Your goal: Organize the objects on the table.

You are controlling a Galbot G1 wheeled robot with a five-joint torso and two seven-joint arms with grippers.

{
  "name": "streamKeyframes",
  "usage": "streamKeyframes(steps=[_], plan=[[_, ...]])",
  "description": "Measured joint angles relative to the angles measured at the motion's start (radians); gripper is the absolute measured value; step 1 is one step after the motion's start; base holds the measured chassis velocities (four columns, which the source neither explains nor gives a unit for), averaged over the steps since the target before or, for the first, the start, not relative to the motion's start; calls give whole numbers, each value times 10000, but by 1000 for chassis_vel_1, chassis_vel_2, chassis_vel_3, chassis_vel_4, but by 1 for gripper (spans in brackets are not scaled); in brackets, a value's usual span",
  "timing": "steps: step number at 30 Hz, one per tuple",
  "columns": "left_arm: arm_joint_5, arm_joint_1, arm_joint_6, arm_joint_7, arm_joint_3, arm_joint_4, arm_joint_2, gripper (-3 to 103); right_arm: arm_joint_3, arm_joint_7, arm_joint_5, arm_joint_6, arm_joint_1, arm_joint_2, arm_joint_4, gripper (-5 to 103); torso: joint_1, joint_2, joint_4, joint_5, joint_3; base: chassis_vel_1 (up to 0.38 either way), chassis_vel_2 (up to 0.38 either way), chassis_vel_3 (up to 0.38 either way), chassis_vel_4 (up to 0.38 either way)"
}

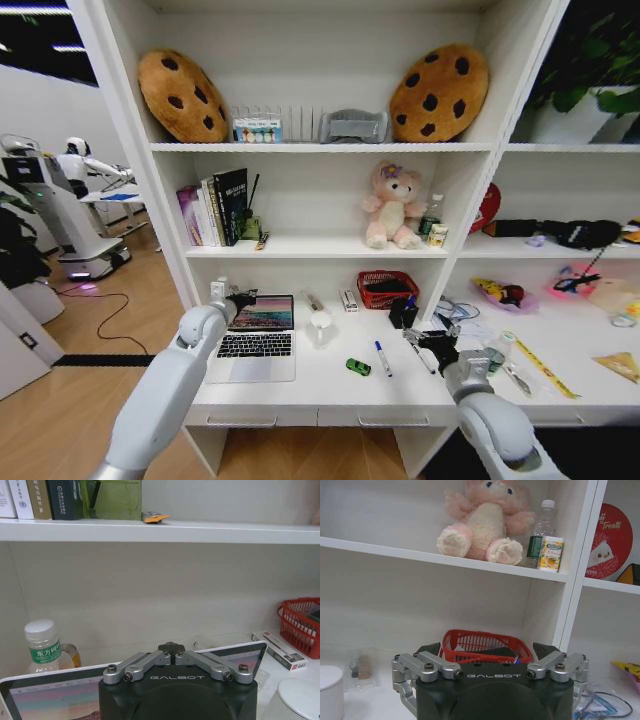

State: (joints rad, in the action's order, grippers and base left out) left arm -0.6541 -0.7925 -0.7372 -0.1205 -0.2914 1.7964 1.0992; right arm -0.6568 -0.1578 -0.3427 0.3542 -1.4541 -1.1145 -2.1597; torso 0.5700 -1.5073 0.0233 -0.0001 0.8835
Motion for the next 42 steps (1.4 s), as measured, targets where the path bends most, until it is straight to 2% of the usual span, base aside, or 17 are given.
streamKeyframes(steps=[5,10,17,20,27,34,42], plan=[[-10,-834,6,-14,-284,954,-250,0,63,15,64,0,-13,-1,0,100,0,0,-3,0,0,0,0,0,0],[-12,-895,7,-20,-495,1105,-244,0,157,30,149,0,-11,-30,0,100,-1,0,-3,1,0,0,0,0,0],[317,-8,19,152,-211,172,67,0,138,41,172,3,6,-40,16,100,0,0,1,1,0,0,0,0,0],[697,553,114,368,164,-720,376,0,43,39,173,3,-19,-71,12,100,0,0,1,1,1,0,0,0,0],[936,1185,317,371,501,-1638,773,0,-27,18,174,1,-49,-145,40,100,0,0,1,2,1,0,0,0,0],[941,1168,281,475,529,-1689,745,0,-40,15,174,-29,-37,-152,134,100,0,0,-1,2,1,0,0,0,0],[935,614,178,519,501,-1050,441,0,-11,21,162,-105,58,-118,246,100,0,0,-2,0,1,0,0,0,0]])
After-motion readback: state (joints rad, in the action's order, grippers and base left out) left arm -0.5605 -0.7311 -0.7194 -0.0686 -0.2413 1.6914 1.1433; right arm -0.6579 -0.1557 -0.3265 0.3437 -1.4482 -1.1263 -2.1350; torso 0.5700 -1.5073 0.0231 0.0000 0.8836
